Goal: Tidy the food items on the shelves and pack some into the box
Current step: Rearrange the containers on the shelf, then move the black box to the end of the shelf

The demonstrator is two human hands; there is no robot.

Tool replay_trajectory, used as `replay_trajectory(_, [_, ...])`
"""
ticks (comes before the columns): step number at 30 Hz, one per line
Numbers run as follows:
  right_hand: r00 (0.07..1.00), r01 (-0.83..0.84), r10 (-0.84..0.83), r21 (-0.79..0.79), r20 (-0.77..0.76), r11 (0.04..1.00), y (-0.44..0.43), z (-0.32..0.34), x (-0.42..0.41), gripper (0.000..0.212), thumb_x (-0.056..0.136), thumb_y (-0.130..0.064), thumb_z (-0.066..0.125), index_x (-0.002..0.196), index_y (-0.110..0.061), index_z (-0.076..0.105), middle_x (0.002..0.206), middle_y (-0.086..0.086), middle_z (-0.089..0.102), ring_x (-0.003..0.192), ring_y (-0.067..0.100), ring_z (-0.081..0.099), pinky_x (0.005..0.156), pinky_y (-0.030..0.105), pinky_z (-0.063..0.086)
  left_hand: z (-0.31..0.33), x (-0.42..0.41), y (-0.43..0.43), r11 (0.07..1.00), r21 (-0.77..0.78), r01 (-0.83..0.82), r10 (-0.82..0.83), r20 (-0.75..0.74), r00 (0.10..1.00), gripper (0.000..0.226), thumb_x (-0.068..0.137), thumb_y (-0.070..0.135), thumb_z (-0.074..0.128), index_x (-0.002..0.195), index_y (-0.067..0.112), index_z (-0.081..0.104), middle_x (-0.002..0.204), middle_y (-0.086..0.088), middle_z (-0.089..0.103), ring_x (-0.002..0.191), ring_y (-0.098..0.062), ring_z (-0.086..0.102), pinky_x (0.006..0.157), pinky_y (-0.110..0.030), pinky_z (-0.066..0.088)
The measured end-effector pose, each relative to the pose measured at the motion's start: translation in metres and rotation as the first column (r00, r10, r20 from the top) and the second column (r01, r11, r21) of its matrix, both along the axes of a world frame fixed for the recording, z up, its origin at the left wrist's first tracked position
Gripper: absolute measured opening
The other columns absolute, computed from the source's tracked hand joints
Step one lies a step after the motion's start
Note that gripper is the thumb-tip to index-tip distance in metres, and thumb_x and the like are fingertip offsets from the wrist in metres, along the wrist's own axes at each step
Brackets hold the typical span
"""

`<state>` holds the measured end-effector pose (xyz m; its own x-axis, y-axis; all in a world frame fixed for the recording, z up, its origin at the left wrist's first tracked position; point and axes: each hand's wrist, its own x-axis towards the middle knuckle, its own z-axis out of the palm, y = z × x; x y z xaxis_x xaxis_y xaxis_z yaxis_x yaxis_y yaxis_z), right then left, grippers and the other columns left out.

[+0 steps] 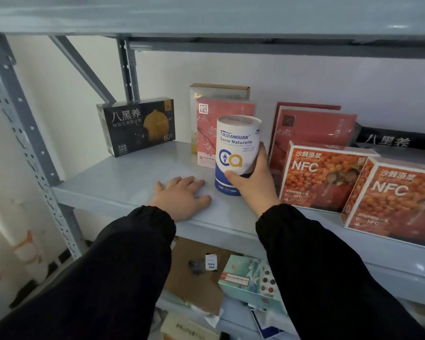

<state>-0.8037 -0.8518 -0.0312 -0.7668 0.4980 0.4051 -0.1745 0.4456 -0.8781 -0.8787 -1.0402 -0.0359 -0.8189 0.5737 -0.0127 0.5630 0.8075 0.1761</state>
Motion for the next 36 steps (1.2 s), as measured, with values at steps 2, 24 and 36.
replay_trajectory(2, [1.0,0.023,-0.023,0.024,0.005,0.999,0.0,0.0,0.001,0.103,0.075,-0.019,0.087,0.158,-0.027,0.027,0.143,-0.006,0.056,0.128,0.01,0.058,0.105,0.04,0.055,-0.001,0.004,-0.002,0.999,-0.024,-0.032,0.032,-0.001,1.0,0.066,0.102,0.065,0.026,0.163,0.041,0.017,0.172,0.009,0.015,0.159,-0.022,0.009,0.124,-0.067,0.002])
replay_trajectory(24, [0.718,-0.68,0.212,0.605,0.663,0.413,-0.047,-0.008,0.01,0.081,0.098,-0.068,0.042,0.166,-0.039,0.006,0.174,0.003,0.01,0.161,0.024,0.006,0.13,0.045,0.011,-0.011,0.051,-0.057,0.925,-0.167,-0.342,0.351,0.021,0.936,0.064,0.107,0.059,0.021,0.164,0.042,0.001,0.173,0.01,-0.012,0.16,-0.03,-0.014,0.124,-0.065,-0.007])
replay_trajectory(36, [0.662,-0.718,0.124,0.578,0.739,0.389,-0.096,0.0,-0.048,0.074,0.099,-0.075,0.023,0.164,-0.045,0.004,0.175,0.001,-0.003,0.161,0.028,-0.008,0.128,0.055,-0.002,-0.013,-0.03,-0.108,0.88,-0.179,-0.44,0.447,-0.002,0.895,0.072,0.097,0.076,0.021,0.161,0.045,0.009,0.174,0.001,0.001,0.156,-0.049,-0.004,0.12,-0.073,-0.002])
